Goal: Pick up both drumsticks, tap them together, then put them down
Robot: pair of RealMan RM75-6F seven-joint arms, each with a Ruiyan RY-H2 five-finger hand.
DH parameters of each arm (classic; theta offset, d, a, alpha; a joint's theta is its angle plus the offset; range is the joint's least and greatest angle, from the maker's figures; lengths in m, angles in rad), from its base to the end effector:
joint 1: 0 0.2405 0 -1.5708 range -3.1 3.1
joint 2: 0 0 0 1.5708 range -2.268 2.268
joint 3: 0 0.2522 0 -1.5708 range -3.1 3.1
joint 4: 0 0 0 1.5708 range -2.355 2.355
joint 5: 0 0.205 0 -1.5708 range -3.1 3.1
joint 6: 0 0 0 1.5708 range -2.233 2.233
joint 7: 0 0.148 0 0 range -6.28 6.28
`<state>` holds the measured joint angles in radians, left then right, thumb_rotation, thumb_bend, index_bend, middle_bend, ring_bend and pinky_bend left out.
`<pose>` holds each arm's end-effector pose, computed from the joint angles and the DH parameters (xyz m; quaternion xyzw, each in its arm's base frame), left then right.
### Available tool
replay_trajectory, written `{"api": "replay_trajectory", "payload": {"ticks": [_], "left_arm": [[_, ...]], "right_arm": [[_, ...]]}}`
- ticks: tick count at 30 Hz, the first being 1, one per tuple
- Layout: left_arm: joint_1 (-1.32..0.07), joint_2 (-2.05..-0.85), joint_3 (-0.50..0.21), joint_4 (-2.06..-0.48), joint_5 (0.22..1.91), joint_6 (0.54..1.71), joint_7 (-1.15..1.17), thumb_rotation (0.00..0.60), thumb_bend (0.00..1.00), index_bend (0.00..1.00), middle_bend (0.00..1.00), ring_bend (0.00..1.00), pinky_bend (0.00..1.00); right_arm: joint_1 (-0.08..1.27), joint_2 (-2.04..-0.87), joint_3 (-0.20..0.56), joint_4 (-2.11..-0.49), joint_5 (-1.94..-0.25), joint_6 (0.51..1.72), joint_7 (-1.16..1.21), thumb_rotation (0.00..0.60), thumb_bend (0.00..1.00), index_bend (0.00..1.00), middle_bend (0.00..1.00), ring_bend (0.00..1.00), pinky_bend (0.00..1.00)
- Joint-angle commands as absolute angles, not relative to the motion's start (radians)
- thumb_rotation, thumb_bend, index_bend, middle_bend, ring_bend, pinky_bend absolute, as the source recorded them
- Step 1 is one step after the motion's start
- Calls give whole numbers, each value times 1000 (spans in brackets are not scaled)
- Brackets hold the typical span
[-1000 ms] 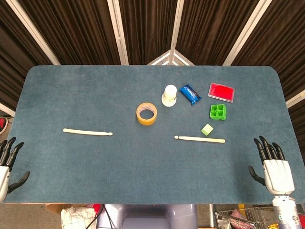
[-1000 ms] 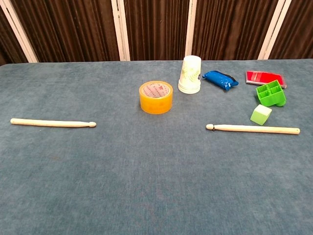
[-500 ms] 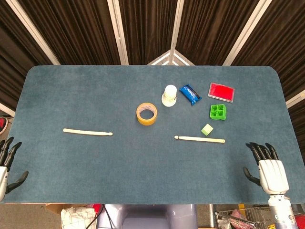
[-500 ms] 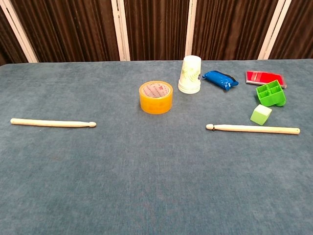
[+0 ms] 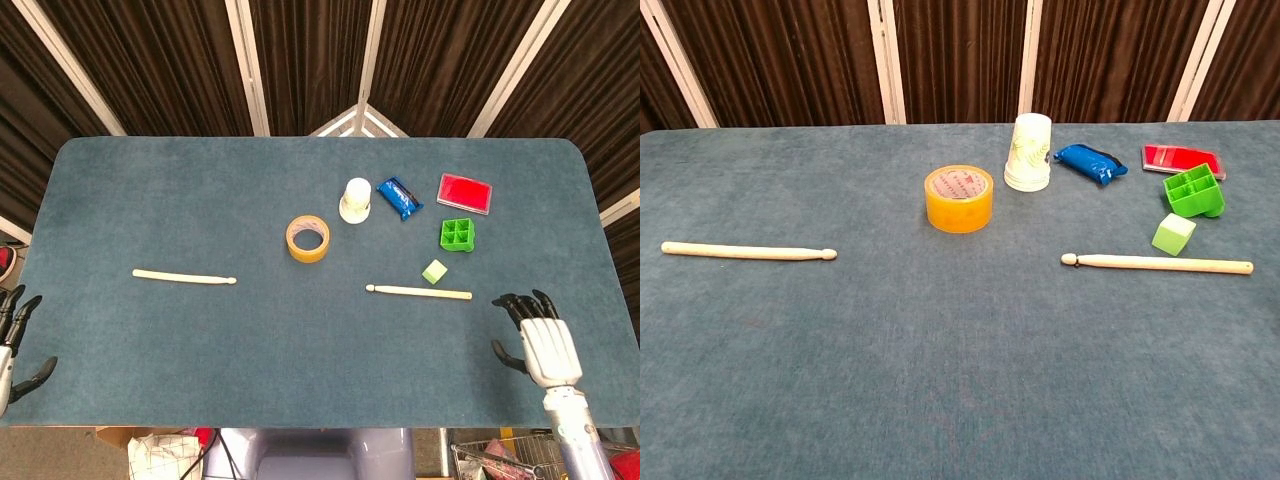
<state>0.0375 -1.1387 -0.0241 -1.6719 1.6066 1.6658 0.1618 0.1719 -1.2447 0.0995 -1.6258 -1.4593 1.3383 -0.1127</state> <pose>-0.2901 0.1410 0.1671 -0.5825 -0.3328 -0.3918 0.6297 -0.2804 -0.2174 0.1098 0.6202 -0.4072 0.3879 0.5469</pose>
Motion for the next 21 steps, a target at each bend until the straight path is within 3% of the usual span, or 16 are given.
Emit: {"api": "replay_trajectory", "payload": {"ticks": [1,10,21], "left_arm": [[30,-1143,-26,-1671,1601,1653,171,600,346,118,0,0,69],[25,-1148,-35,-1668,1577,1638,183,600,346,119,0,0,69],[23,-1149,-36,-1665,1565,1630,188,600,346,119,0,0,69]], "right_arm": [[250,-1246,159,-1658,-1348,1227,-203,600,337,308,271,232,112],[391,-1298,229,-1667,-1102,1078,-448,600,337,308,334,250,112],[494,-1412,214,-1623,-944,1058,-636,600,337,352,364,266,111]]}}
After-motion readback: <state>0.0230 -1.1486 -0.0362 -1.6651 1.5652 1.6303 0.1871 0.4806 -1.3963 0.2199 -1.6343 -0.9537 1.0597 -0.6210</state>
